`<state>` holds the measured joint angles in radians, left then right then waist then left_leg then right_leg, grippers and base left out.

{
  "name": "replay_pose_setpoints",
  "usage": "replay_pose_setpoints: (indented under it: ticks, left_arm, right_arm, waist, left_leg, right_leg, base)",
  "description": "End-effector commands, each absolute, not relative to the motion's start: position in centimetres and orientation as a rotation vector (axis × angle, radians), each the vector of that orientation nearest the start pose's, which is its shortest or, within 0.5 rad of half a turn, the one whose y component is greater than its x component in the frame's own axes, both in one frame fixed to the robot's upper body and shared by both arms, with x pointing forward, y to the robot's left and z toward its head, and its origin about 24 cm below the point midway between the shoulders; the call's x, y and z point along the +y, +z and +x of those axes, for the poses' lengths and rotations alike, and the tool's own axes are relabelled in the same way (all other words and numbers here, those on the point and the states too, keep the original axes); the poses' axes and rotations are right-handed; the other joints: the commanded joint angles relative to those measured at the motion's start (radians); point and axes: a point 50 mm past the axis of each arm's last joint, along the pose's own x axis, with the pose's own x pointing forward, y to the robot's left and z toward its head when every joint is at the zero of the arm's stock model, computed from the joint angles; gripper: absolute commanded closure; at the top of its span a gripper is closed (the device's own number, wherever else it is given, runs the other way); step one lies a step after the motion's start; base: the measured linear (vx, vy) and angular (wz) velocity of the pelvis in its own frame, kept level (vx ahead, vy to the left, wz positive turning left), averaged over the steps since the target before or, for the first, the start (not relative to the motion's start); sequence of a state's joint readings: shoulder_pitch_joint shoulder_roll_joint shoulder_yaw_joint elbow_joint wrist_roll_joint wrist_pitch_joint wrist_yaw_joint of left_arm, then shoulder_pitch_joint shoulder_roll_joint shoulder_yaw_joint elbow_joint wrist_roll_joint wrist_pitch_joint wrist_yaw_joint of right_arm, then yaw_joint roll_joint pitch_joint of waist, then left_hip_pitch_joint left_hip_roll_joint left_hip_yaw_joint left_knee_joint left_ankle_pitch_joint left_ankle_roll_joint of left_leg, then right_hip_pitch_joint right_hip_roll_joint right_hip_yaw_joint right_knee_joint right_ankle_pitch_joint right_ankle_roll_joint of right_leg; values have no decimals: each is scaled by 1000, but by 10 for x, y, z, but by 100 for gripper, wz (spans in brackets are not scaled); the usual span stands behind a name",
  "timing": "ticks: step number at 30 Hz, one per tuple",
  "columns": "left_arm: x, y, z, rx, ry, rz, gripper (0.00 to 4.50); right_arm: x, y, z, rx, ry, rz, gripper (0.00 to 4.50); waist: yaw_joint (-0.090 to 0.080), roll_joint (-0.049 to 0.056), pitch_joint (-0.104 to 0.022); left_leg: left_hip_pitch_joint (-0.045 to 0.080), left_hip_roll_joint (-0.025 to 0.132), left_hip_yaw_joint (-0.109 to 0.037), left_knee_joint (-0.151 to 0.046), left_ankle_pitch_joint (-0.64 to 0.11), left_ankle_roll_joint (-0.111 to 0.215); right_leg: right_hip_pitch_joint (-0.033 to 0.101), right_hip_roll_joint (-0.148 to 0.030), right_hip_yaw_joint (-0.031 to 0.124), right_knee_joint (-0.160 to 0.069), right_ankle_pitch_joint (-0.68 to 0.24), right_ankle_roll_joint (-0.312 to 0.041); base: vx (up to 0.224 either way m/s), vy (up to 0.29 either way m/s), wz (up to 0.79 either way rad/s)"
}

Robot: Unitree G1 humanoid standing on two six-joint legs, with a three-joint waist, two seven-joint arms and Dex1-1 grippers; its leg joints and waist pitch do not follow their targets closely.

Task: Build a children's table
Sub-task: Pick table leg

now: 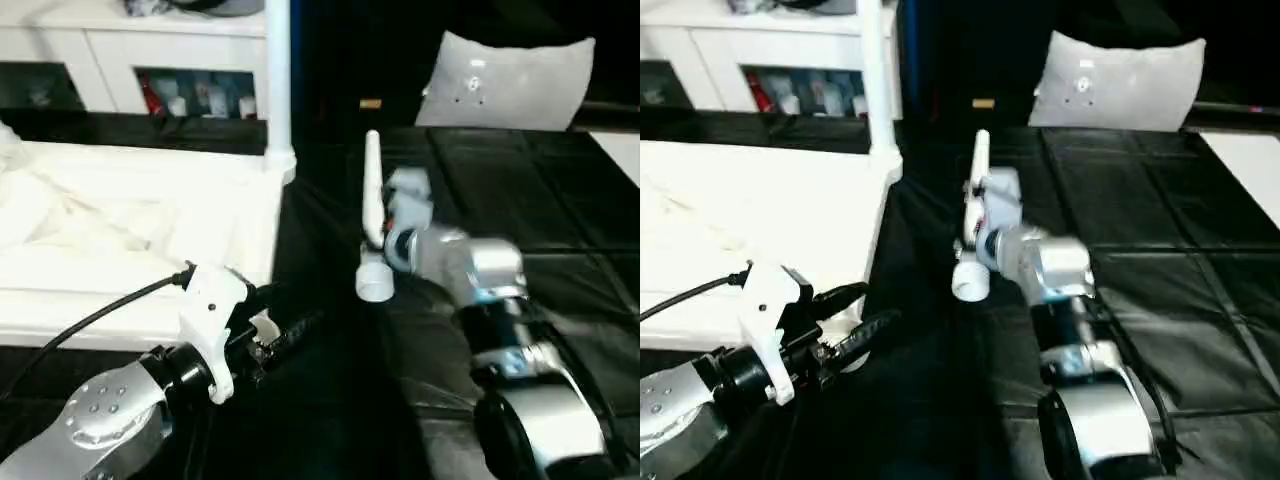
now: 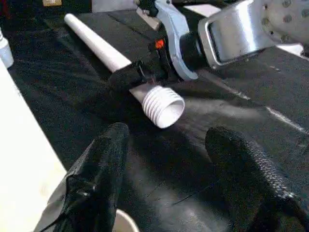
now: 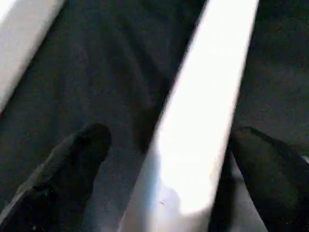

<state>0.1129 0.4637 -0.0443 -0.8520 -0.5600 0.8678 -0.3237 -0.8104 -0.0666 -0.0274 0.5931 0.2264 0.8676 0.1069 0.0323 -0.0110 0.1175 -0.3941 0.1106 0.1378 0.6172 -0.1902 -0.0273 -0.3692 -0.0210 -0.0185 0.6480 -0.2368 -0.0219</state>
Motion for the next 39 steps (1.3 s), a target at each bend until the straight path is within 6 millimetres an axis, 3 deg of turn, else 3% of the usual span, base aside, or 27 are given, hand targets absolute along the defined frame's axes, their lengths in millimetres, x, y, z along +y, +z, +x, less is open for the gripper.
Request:
replay_pose_setpoints:
  ticks: [1,3,5,8,12,13,16,20,23,24,30,39]
  left_arm:
    - [133,130,179,243,-769,34,138]
    - [134,131,179,249,-773,33,138]
    - [134,131,178,251,-776,35,138]
    - [135,131,179,254,-785,44,137]
    - [134,132,182,251,-800,44,137]
    - [134,132,182,251,-801,45,137]
    - [134,132,185,256,-815,58,137]
    - [133,131,188,255,-831,62,137]
    - [132,131,190,255,-845,63,137]
    - [131,131,190,257,-850,61,137]
    - [131,130,193,260,-857,71,137]
    - [131,130,196,238,-851,105,137]
  right_arm:
    - [-105,70,365,743,269,40,0]
    - [-108,67,366,774,256,30,0]
    - [-110,66,366,801,257,35,0]
    - [-113,66,366,821,255,75,18]
    - [-116,67,367,830,264,117,51]
    - [-116,67,367,830,264,119,51]
    - [-121,69,368,834,261,151,83]
    - [-126,70,367,842,260,184,120]
    - [-129,68,366,846,253,207,129]
    - [-131,68,366,847,251,214,152]
    - [-138,72,366,821,252,245,194]
    - [-150,72,364,740,231,322,258]
  waist:
    - [-1,4,-57]
    - [2,8,-61]
    - [4,6,-71]
    - [3,10,-72]
    - [8,7,-67]
    - [9,14,-76]
    - [10,12,-75]
    - [13,20,-91]
    - [17,18,-96]
    - [18,17,-98]
    - [24,20,-104]
    - [30,23,-103]
  left_leg:
    - [18,102,-38,-89,-218,-72]
    - [23,105,-32,-86,-202,-75]
    - [17,105,-27,-82,-121,-57]
    - [17,106,-23,-80,-111,-50]
    - [21,108,-20,-83,-173,-58]
    - [24,108,-20,-80,-178,-64]
    - [25,106,-16,-80,-203,-76]
    - [24,106,-14,-74,-144,-76]
    - [21,106,-11,-70,-99,-65]
    - [19,105,-11,-69,-92,-60]
    - [23,108,-8,-67,-107,-63]
    - [28,110,-2,-71,-159,-81]
  right_leg:
    - [19,-123,57,-80,-199,-181]
    - [15,-121,57,-75,-150,-185]
    - [25,-119,55,-65,-11,-190]
    - [24,-117,54,-61,56,-196]
    - [22,-121,58,-69,-47,-201]
    - [24,-122,57,-67,-57,-203]
    - [18,-119,58,-72,-97,-199]
    - [25,-117,55,-63,-14,-205]
    - [30,-117,54,-59,52,-215]
    - [32,-118,53,-58,62,-220]
    - [30,-115,52,-60,31,-216]
    - [21,-112,52,-67,-44,-192]
  base:
    - [0,0,0]
    - [0,0,0]
    - [0,0,0]
    - [0,0,0]
    - [0,0,0]
    - [0,0,0]
    - [0,0,0]
    - [0,0,0]
    - [0,0,0]
    - [0,0,0]
    - [0,0,0]
    - [0,0,0]
